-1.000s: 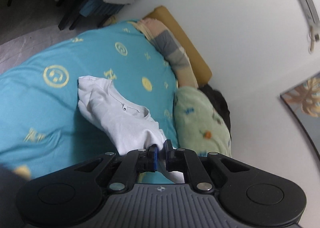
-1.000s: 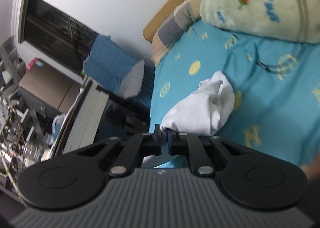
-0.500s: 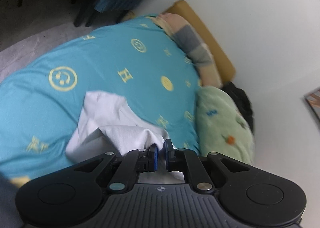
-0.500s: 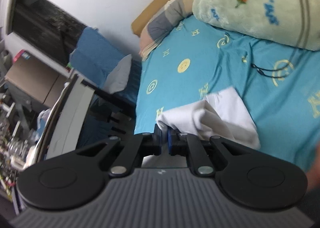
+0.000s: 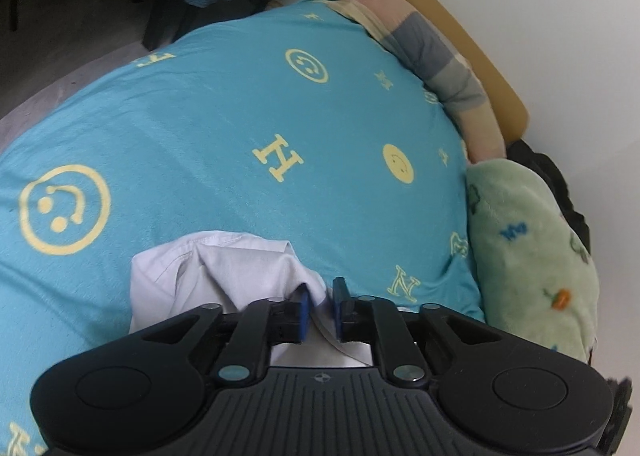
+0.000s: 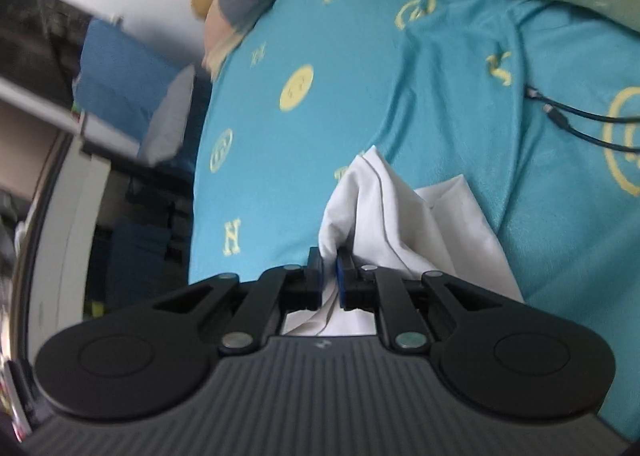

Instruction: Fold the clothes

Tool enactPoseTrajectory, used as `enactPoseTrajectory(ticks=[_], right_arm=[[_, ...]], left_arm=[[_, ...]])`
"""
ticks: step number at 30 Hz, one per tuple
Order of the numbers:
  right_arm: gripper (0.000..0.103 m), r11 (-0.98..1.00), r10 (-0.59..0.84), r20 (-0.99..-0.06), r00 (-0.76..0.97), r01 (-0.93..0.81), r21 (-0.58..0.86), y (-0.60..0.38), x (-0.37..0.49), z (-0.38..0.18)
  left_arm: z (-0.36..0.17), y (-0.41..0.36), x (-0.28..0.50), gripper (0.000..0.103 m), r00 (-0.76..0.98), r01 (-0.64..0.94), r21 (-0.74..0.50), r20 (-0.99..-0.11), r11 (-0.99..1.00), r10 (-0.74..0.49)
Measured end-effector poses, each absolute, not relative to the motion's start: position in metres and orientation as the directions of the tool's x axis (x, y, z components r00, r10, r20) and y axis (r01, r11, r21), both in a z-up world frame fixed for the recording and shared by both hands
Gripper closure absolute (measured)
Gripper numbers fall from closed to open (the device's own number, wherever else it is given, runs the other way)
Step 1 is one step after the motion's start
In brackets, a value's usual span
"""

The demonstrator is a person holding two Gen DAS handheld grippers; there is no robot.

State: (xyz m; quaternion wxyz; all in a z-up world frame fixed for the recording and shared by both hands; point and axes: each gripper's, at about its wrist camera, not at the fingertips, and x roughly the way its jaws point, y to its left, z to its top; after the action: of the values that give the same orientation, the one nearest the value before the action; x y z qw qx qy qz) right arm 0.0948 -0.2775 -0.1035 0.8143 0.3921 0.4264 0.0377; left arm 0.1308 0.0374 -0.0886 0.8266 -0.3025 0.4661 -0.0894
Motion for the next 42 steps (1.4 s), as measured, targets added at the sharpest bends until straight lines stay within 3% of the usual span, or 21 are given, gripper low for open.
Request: enactPoseTrajectory(ticks=[1, 2, 3, 5, 8, 12, 16, 22, 24, 26, 27, 29, 36, 42], right_arm=[[0.088, 0.702, 0.403, -0.671, 0.622, 0.259, 0.663, -0.276, 0.095, -0.102], [0.078, 0.706, 0.419, -0.667, 0.616, 0.241, 0.666, -0.275, 0.094, -0.099], [0.069, 0.701, 0.444, -0.654, 0.612, 0.216, 0.679, -0.274, 0.092, -0.095], [0.028, 0.67, 0.502, -0.6, 0.623, 0.158, 0.725, -0.272, 0.083, -0.085], [0.026, 0.636, 0.545, -0.522, 0.656, 0.082, 0.767, -0.277, 0.064, -0.071], [0.024, 0.724, 0.462, -0.537, 0.705, 0.049, 0.688, -0.285, 0.061, -0.062], [0.025, 0.842, 0.302, -0.618, 0.726, 0.102, 0.53, -0.286, 0.083, -0.075], [0.031, 0.89, 0.28, -0.667, 0.69, 0.073, 0.449, -0.271, 0.108, -0.107], [0.042, 0.919, 0.245, -0.692, 0.679, 0.063, 0.388, -0.263, 0.11, -0.113], [0.069, 0.934, 0.214, -0.707, 0.674, 0.071, 0.351, -0.259, 0.11, -0.116], [0.075, 0.938, 0.201, -0.701, 0.684, 0.072, 0.34, -0.258, 0.108, -0.116], [0.088, 0.942, 0.186, -0.675, 0.714, 0.064, 0.329, -0.256, 0.103, -0.111], [0.09, 0.95, 0.146, -0.566, 0.812, 0.044, 0.308, -0.253, 0.093, -0.083], [0.089, 0.955, 0.13, -0.645, 0.753, 0.08, 0.287, -0.248, 0.114, -0.114]], left_arm=[[-0.09, 0.039, 0.131, 0.068, 0.544, -0.116, -0.59, -0.711, 0.799, -0.446], [-0.09, 0.04, 0.13, 0.051, 0.534, -0.099, -0.598, -0.706, 0.795, -0.465], [-0.087, 0.04, 0.129, 0.043, 0.528, -0.081, -0.604, -0.7, 0.793, -0.48], [-0.077, 0.04, 0.121, 0.025, 0.532, -0.025, -0.6, -0.685, 0.8, -0.497], [-0.058, 0.04, 0.102, 0.018, 0.578, 0.064, -0.551, -0.659, 0.832, -0.481], [-0.057, 0.035, 0.099, 0.014, 0.613, 0.091, -0.435, -0.685, 0.896, -0.394], [-0.078, 0.033, 0.12, 0.02, 0.607, 0.015, -0.332, -0.747, 0.943, -0.273], [-0.105, 0.038, 0.142, 0.034, 0.593, -0.039, -0.261, -0.783, 0.965, -0.188], [-0.11, 0.037, 0.146, 0.043, 0.587, -0.027, -0.268, -0.784, 0.963, -0.202], [-0.114, 0.037, 0.149, 0.058, 0.584, -0.015, -0.271, -0.784, 0.962, -0.212], [-0.114, 0.035, 0.148, 0.064, 0.591, 0.001, -0.266, -0.777, 0.964, -0.216], [-0.112, 0.032, 0.146, 0.094, 0.606, 0.033, -0.257, -0.763, 0.966, -0.224], [-0.074, 0.047, 0.125, 0.095, 0.719, 0.033, -0.326, -0.648, 0.945, -0.249], [-0.101, 0.027, 0.142, 0.093, 0.664, 0.015, -0.198, -0.73, 0.98, -0.158]])
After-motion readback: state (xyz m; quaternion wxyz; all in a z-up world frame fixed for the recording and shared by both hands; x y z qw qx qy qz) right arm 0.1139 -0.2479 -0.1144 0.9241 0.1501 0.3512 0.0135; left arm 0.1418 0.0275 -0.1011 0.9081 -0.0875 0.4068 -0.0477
